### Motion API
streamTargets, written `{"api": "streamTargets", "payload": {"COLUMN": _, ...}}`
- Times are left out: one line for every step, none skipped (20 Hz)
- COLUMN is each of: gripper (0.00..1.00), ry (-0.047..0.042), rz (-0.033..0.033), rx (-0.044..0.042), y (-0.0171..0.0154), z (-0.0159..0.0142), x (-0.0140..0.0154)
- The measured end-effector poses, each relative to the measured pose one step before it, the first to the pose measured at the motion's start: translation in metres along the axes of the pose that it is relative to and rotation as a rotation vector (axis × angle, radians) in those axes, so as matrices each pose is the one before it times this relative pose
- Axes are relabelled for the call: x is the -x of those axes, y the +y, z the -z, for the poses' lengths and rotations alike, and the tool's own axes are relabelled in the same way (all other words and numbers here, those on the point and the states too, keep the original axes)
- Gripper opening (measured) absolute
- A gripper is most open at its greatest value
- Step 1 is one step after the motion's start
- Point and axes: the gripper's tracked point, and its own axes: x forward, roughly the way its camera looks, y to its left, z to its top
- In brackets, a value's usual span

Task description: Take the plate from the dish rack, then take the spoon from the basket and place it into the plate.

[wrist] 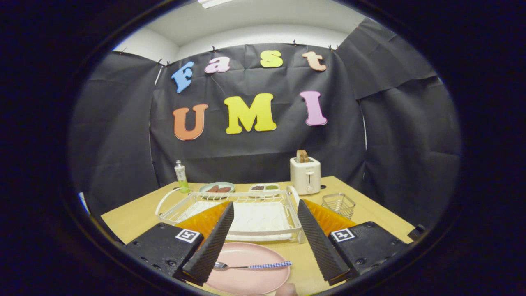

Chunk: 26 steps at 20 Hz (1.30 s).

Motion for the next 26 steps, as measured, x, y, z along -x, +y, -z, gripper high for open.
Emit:
{"api": "streamTargets", "payload": {"gripper": 1.0, "ry": -0.02671, "rz": 0.01142, "rx": 0.01739, "y": -0.00298, "z": -0.00548, "x": 0.00592}}
{"api": "streamTargets", "payload": {"gripper": 1.0, "ry": -0.01865, "rz": 0.00659, "rx": 0.0147, "y": -0.00233, "z": -0.00447, "x": 0.0054}}
{"api": "streamTargets", "payload": {"gripper": 1.0, "ry": -0.01977, "rz": 0.0034, "rx": 0.01384, "y": -0.00099, "z": -0.00386, "x": 0.00568}}
{"api": "streamTargets", "payload": {"gripper": 1.0, "ry": -0.01336, "rz": 0.00371, "rx": 0.00714, "y": -0.00173, "z": -0.00355, "x": 0.00449}}
{"api": "streamTargets", "payload": {"gripper": 1.0, "ry": -0.01307, "rz": 0.01099, "rx": 0.00436, "y": -0.00359, "z": -0.00193, "x": 0.00546}}
{"api": "streamTargets", "payload": {"gripper": 1.0, "ry": -0.01089, "rz": 0.00765, "rx": 0.00741, "y": -0.0018, "z": -0.00103, "x": 0.0057}}
{"api": "streamTargets", "payload": {"gripper": 1.0, "ry": -0.00963, "rz": -0.00087, "rx": 0.01675, "y": 0.00098, "z": -0.0006, "x": 0.00441}}
{"api": "streamTargets", "payload": {"gripper": 1.0, "ry": -0.00361, "rz": -0.00207, "rx": 0.00342, "y": -0.00213, "z": -0.00035, "x": 0.00304}}
{"api": "streamTargets", "payload": {"gripper": 1.0, "ry": -0.00505, "rz": -0.00928, "rx": -0.00937, "y": 0.00155, "z": 0.00059, "x": 0.00409}}
{"api": "streamTargets", "payload": {"gripper": 1.0, "ry": -0.00315, "rz": -0.00482, "rx": -0.01089, "y": 0.00139, "z": -0.00017, "x": 0.00332}}
{"api": "streamTargets", "payload": {"gripper": 1.0, "ry": -0.00413, "rz": 0.00016, "rx": -0.00647, "y": -0.0002, "z": -0.00106, "x": 0.00176}}
{"api": "streamTargets", "payload": {"gripper": 1.0, "ry": -0.00787, "rz": 0.0007, "rx": 0.00272, "y": 0.00007, "z": -0.00065, "x": 0.0009}}
{"api": "streamTargets", "payload": {"gripper": 1.0, "ry": -0.00727, "rz": -0.00108, "rx": 0.00494, "y": 0.00169, "z": -0.00082, "x": 0.00104}}
{"api": "streamTargets", "payload": {"gripper": 1.0, "ry": -0.00722, "rz": 0.00134, "rx": 0.0044, "y": 0.00125, "z": -0.00224, "x": 0.00087}}
{"api": "streamTargets", "payload": {"gripper": 1.0, "ry": -0.0083, "rz": -0.00099, "rx": 0.00071, "y": 0.00127, "z": -0.00231, "x": 0.00148}}
{"api": "streamTargets", "payload": {"gripper": 1.0, "ry": -0.01393, "rz": 0.0021, "rx": -0.00581, "y": 0.00138, "z": -0.00445, "x": 0.00228}}
{"api": "streamTargets", "payload": {"gripper": 1.0, "ry": -0.01264, "rz": 0.00104, "rx": -0.01008, "y": 0.00112, "z": -0.00314, "x": 0.00141}}
{"api": "streamTargets", "payload": {"gripper": 1.0, "ry": -0.00705, "rz": 0.00067, "rx": -0.00672, "y": 0.00133, "z": -0.00114, "x": 0.00073}}
{"api": "streamTargets", "payload": {"gripper": 1.0, "ry": -0.00763, "rz": 0.00723, "rx": -0.00294, "y": -0.00013, "z": -0.00142, "x": -0.00022}}
{"api": "streamTargets", "payload": {"gripper": 1.0, "ry": 0.00005, "rz": -0.00039, "rx": -0.00185, "y": 0.00168, "z": 0.00061, "x": 0.00007}}
{"api": "streamTargets", "payload": {"gripper": 1.0, "ry": -0.00347, "rz": -0.00089, "rx": -0.00452, "y": 0.00348, "z": 0.0, "x": -0.00174}}
{"api": "streamTargets", "payload": {"gripper": 1.0, "ry": -0.00133, "rz": 0.00113, "rx": 0.00028, "y": 0.00229, "z": -0.00123, "x": -0.00064}}
{"api": "streamTargets", "payload": {"gripper": 1.0, "ry": -0.00141, "rz": 0.00012, "rx": 0.00621, "y": 0.00247, "z": 0.00023, "x": 0.0003}}
{"api": "streamTargets", "payload": {"gripper": 1.0, "ry": -0.0046, "rz": 0.0042, "rx": 0.00966, "y": 0.00149, "z": -0.0018, "x": -0.00061}}
{"api": "streamTargets", "payload": {"gripper": 1.0, "ry": -0.0072, "rz": 0.0022, "rx": 0.00937, "y": 0.00258, "z": -0.00286, "x": -0.00071}}
{"api": "streamTargets", "payload": {"gripper": 1.0, "ry": -0.0043, "rz": 0.00131, "rx": 0.00698, "y": 0.00344, "z": -0.0023, "x": -0.0008}}
